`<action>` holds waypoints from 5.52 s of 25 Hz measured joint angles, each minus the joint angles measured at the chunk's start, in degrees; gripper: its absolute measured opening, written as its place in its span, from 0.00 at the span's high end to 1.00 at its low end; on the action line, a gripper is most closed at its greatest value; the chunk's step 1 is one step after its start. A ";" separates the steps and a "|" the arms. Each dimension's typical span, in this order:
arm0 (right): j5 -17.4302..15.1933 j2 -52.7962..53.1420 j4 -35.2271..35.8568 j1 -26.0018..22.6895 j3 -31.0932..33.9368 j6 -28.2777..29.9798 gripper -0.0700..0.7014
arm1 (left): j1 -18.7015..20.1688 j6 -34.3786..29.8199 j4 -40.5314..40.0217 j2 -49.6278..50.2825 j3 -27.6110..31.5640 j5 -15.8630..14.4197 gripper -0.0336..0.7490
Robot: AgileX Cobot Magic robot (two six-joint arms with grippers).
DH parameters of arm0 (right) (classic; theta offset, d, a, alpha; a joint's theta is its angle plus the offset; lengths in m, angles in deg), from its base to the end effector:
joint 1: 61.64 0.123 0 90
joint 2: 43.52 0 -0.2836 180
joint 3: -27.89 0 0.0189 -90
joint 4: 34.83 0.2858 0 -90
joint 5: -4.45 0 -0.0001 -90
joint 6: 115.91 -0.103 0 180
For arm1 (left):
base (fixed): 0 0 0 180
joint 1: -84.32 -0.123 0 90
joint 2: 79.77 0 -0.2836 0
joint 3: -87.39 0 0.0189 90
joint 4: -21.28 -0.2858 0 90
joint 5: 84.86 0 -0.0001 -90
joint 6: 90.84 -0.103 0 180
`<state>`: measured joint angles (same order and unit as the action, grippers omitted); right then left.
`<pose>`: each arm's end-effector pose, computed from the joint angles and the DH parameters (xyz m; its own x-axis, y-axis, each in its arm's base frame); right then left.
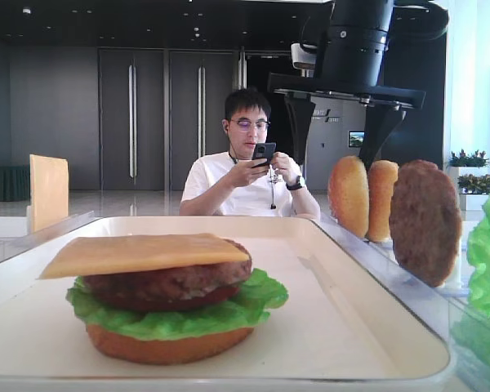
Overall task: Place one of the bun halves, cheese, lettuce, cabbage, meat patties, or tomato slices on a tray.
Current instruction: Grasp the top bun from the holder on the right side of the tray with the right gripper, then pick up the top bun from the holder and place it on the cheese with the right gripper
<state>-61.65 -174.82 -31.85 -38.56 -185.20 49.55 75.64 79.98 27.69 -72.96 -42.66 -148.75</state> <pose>0.4585 0.2007 0.2149 -0.9618 -0.1152 -0.2483 -0.1479 0.9820 0.1176 0.0365 -0.0049 0.2770 -0.5059 0.0341 -0.8619 -0.0089 0.9990 0.0447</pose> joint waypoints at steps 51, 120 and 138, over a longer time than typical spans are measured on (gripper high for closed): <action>-3.10 6.43 -2.33 1.63 -0.53 0.93 0.65 | 0.00 0.00 0.00 0.00 0.00 0.00 0.22; -3.22 58.41 -4.65 16.93 47.64 -11.08 0.67 | 0.00 0.00 0.00 0.00 0.00 0.00 0.22; 4.35 58.41 -2.49 16.93 47.93 -6.50 0.68 | 0.00 0.00 0.00 0.00 0.00 0.00 0.22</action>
<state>-57.30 -116.41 -34.34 -21.62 -137.27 43.05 75.64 79.98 27.69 -72.96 -42.66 -148.75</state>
